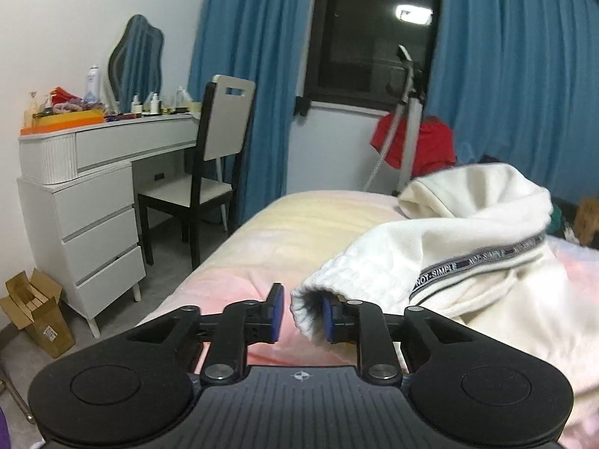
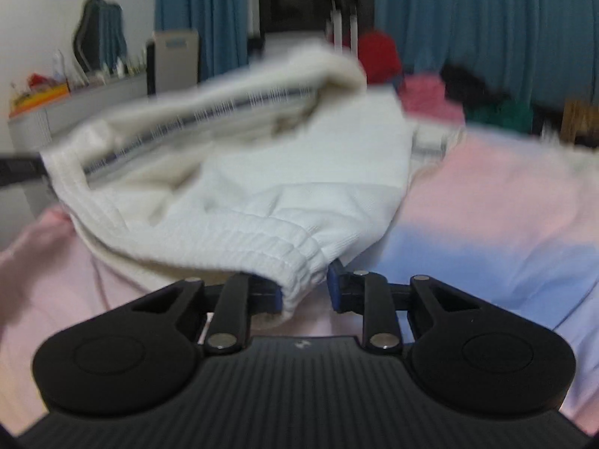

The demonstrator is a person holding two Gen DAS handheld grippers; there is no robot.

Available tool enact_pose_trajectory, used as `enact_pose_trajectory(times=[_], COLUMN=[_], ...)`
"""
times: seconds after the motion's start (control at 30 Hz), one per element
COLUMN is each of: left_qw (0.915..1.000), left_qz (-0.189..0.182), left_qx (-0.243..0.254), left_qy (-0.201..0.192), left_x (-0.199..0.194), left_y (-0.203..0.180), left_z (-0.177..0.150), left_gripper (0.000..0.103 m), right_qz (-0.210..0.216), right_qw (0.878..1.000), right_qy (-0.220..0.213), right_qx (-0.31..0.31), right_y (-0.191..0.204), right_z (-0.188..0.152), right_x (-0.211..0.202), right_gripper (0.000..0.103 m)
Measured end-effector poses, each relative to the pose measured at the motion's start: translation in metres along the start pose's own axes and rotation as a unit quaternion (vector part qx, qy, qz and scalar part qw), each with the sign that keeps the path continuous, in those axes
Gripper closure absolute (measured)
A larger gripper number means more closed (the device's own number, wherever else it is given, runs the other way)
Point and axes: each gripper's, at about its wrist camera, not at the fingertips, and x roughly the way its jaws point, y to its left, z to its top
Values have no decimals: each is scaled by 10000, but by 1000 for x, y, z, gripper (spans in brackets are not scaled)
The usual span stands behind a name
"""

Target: Fold clothes

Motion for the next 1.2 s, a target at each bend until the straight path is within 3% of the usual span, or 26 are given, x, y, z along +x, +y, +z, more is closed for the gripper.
enact_pose_trajectory(times=[0.17,0.23,0.3,0.47,0.53,0.67,0.87,1.03,1.1,1.13,1.17,1.2], left_qw=[9962,9907,9827,9626,9501,9177,8662,8024,7888,7828,7905,7984], left_qz=[-549,-763,-934,-864,-832,-750,-229,250,282,292,242,196], left_qx=[379,767,1210,2443,2926,3872,4973,5791,5901,5941,5830,5713], left_qy=[555,821,1041,795,693,475,-426,-1419,-1696,-1826,-1859,-1891], left_x=[-28,-44,-61,-93,-105,-130,-127,-119,-115,-113,-111,-109], left_y=[-3,-9,-17,-51,-64,-91,-132,-159,-166,-170,-171,-173], left_z=[-2,-7,-13,-39,-50,-71,-100,-129,-133,-134,-130,-126], left_gripper=[68,56,51,48,40,36,32,31,37,46,52,65], right_qz=[-170,-277,-332,-251,-121,-44,-72,-128,-169,-183,-197,-212], right_qw=[9970,9953,9955,9994,9991,9976,9973,9971,9969,9968,9967,9967], right_qy=[-691,-816,-751,-221,-45,21,78,200,257,281,305,323], right_qx=[-300,-450,-483,-10,397,695,726,717,720,722,723,716], right_y=[-4,-9,-20,-53,-64,-70,-65,-66,-65,-65,-64,-63], right_z=[26,29,28,19,16,13,9,5,5,5,5,5], right_x=[-59,-83,-99,-104,-98,-94,-88,-85,-82,-81,-80,-79], right_gripper=[79,79,79,79,79,79,78,78,78,77,77,77])
